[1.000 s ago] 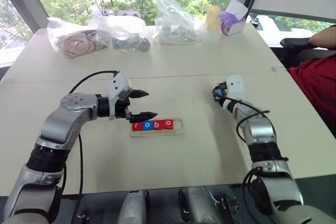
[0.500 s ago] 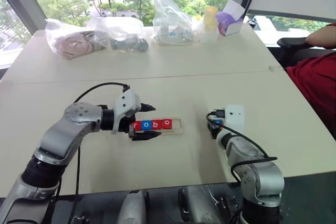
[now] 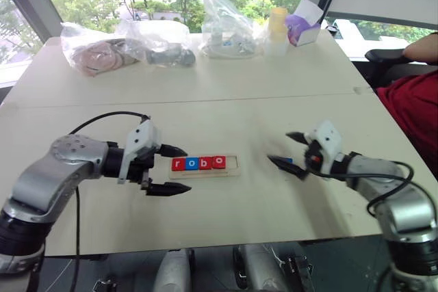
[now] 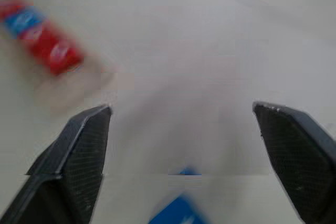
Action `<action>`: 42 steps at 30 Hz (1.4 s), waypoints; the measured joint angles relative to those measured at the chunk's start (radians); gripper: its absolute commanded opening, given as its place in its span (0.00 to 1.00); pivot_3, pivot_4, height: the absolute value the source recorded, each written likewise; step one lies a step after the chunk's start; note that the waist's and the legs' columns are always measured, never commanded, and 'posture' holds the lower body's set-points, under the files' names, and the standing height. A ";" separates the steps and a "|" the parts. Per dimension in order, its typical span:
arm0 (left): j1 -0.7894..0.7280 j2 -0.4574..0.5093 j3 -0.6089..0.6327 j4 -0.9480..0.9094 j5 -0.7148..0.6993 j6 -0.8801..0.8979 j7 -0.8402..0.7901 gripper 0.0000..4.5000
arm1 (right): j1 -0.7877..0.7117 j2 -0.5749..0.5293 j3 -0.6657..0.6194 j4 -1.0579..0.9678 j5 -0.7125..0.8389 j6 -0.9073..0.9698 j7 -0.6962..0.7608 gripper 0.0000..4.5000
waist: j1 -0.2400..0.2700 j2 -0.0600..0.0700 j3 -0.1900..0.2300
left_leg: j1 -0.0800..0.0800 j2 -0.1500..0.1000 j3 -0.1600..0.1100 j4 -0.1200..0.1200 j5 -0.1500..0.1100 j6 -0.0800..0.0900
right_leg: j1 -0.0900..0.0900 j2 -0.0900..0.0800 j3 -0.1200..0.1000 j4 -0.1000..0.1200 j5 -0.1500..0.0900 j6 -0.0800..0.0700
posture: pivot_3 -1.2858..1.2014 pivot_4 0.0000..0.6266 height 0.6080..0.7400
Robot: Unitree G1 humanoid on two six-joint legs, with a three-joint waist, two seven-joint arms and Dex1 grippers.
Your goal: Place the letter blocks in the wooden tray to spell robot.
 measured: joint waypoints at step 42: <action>0.059 0.106 0.060 0.076 0.030 -0.032 0.041 1.00 | -0.344 0.193 0.369 0.391 -0.196 -0.294 0.198 0.26 | 0.004 0.000 0.001 | 0.000 0.000 0.004 0.001 0.000 0.000 | -0.001 -0.001 0.003 0.002 0.001 0.000 | 0.52 0.24 1.00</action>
